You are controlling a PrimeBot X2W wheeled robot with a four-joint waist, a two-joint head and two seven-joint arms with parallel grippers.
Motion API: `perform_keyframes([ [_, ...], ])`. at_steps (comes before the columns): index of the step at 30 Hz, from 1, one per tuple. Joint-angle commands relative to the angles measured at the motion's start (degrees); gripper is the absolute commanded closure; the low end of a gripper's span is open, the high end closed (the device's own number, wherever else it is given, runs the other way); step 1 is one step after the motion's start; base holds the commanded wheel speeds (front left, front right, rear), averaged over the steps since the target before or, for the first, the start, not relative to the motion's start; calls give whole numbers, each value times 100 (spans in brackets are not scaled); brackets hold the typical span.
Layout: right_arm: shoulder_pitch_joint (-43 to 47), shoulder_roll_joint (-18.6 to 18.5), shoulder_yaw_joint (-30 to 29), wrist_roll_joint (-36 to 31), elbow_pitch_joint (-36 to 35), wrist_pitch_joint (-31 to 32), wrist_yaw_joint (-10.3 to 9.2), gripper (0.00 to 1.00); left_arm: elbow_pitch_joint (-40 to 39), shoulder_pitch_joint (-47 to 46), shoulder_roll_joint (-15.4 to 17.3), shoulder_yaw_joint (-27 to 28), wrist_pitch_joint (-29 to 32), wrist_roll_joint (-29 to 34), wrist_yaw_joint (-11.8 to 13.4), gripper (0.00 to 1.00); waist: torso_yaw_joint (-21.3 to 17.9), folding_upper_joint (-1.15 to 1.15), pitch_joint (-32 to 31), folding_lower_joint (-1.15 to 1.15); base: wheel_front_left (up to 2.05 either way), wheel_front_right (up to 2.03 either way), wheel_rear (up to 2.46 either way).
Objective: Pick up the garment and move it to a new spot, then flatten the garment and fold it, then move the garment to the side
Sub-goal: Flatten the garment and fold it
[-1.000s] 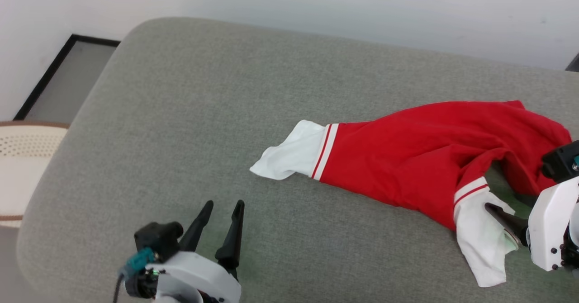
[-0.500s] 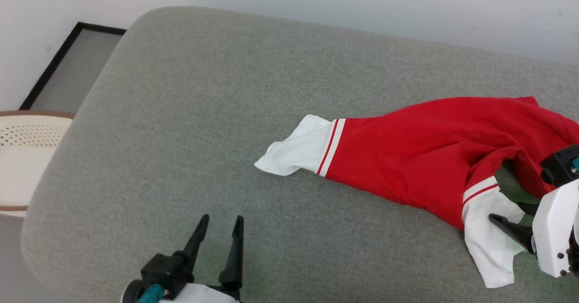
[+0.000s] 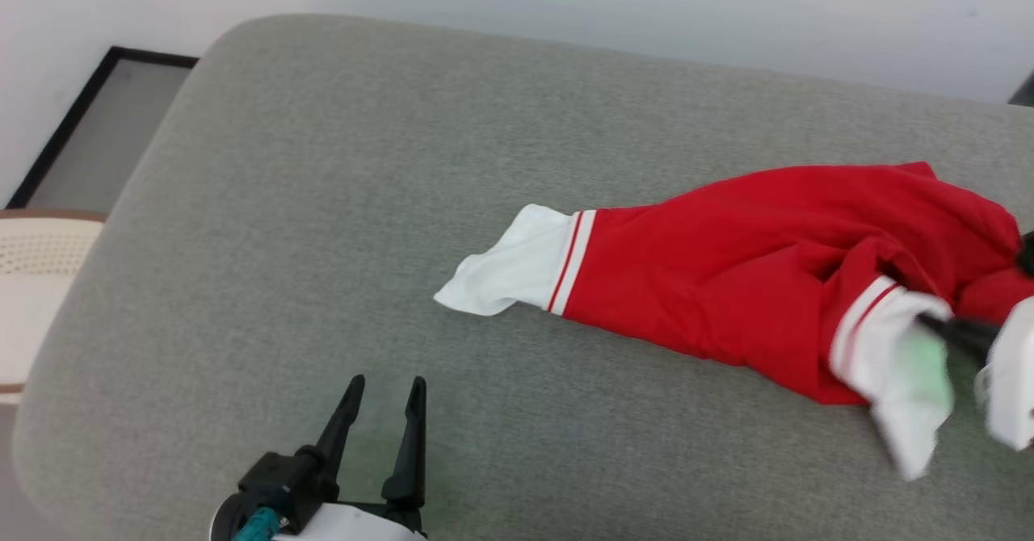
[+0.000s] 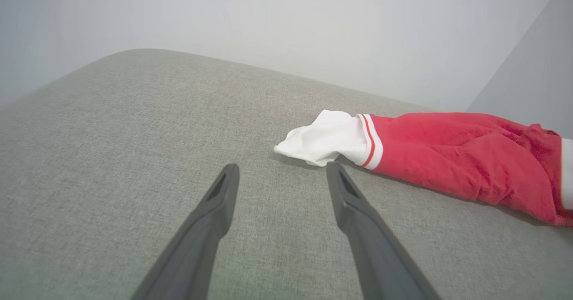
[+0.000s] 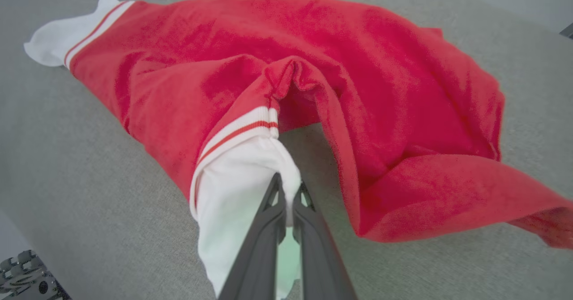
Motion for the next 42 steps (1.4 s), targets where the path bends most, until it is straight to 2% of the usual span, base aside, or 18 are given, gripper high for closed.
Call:
perform_keyframes([
  [1,-66,-22,-156,37,-1,-67,-6,100,2,51,-40,45,1,40,-44,0,-94,0,0,0,0,0,0],
  [7,-102,-84,-1148,7,240,-255,-6,100,6,50,-136,203,0,186,-181,0,-298,0,15,0,0,0,0],
  [12,-41,123,-2127,-139,959,-112,-5,100,54,-30,-196,232,1,291,-292,0,-369,0,71,0,0,0,0],
  [19,164,428,-2768,-777,1838,11,-6,100,150,-83,-254,275,1,349,-378,0,-402,0,171,0,0,0,0],
  [24,124,530,-2752,-1106,2178,-140,-6,100,219,-141,-280,290,1,386,-445,0,-408,0,247,0,0,0,0],
  [30,-428,743,-2739,-1528,2570,-1026,-6,100,280,-237,-290,305,1,437,-495,0,-453,0,356,0,0,0,0],
  [37,-1466,810,-2832,-2135,3306,-1945,-6,100,298,-413,-312,284,1,499,-546,0,-424,0,636,0,0,0,0],
  [42,-1907,910,-2704,-2476,4018,-2144,-6,100,335,-509,-358,253,1,527,-550,0,-368,0,788,0,0,0,0],
])
